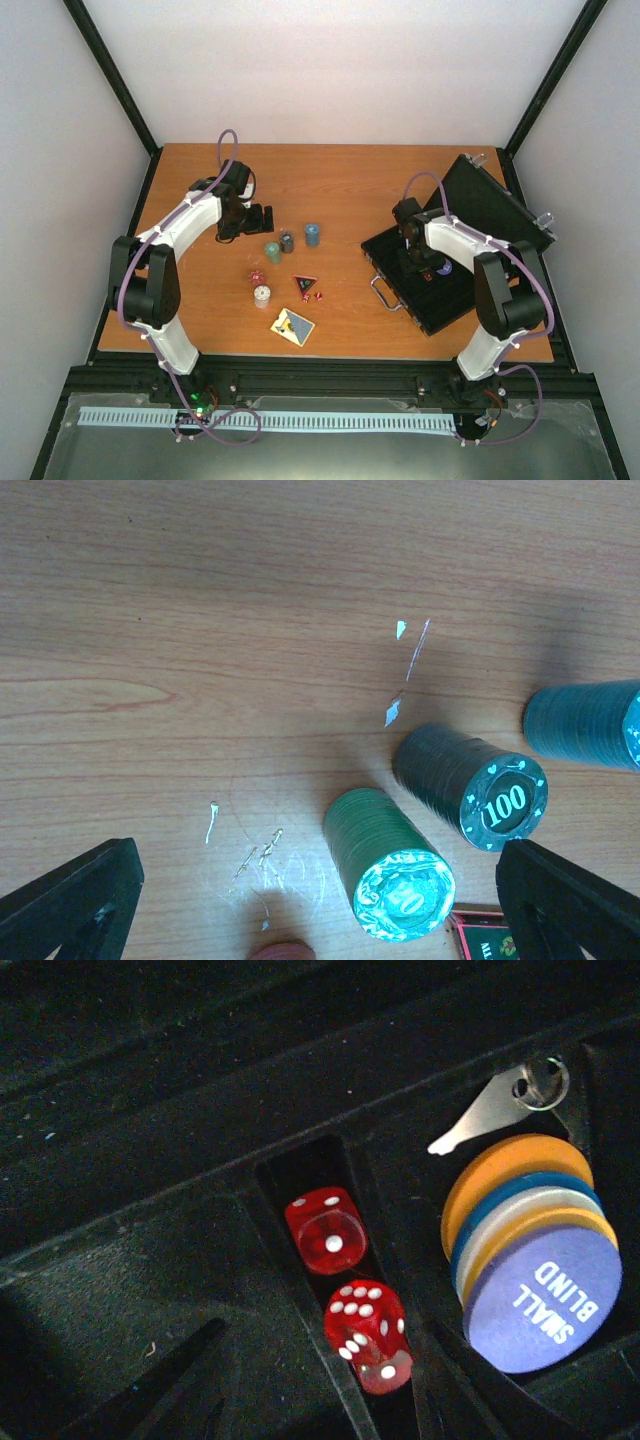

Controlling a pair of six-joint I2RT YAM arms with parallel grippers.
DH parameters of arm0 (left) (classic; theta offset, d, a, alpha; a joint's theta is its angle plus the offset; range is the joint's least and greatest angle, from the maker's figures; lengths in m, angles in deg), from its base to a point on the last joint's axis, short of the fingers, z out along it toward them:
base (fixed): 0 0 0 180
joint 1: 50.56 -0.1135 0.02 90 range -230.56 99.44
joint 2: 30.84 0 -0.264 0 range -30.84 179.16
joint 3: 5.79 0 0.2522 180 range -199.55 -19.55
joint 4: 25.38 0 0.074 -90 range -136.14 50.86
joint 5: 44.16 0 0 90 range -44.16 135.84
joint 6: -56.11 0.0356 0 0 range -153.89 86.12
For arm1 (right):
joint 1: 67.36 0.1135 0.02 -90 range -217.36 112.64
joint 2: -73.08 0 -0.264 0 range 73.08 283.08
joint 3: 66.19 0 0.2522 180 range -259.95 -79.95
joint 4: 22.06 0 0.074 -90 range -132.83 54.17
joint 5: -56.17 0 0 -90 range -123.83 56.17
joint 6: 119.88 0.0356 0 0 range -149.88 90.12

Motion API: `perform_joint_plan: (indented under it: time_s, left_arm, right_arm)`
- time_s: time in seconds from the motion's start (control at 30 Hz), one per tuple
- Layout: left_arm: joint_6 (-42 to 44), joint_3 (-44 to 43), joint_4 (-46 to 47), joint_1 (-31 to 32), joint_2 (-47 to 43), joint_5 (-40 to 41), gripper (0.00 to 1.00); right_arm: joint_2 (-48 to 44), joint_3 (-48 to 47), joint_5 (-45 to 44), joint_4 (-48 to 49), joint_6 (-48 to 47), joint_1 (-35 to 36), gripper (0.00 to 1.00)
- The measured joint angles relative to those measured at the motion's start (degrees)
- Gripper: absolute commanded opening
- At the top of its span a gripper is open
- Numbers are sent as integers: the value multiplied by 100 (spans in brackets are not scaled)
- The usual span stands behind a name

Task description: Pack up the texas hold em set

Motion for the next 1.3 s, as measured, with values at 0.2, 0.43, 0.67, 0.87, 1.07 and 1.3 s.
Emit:
perform_joint_plan:
  time_s: [0.2,0.43,0.67,0.87,1.07,1.3]
  left_arm:
    - [0,0,0,0,2,2,100]
    - [0,0,0,0,13,2,100]
    - [0,0,0,0,24,2,100]
    - [0,0,0,0,52,0,100]
    - [0,0,0,0,85,0,100]
    - [0,0,0,0,85,0,100]
  right_arm:
    - [267,0,39,146,-83,0,49]
    - [293,-2,345,236,-238,-66,49]
    - [280,-15,297,210,-249,-61,50]
    - [181,-302,109,-4,-236,-57,50]
    - [-144,-815,28,-138,-236,-57,50]
    - [22,-839,507,-61,-323,-57,50]
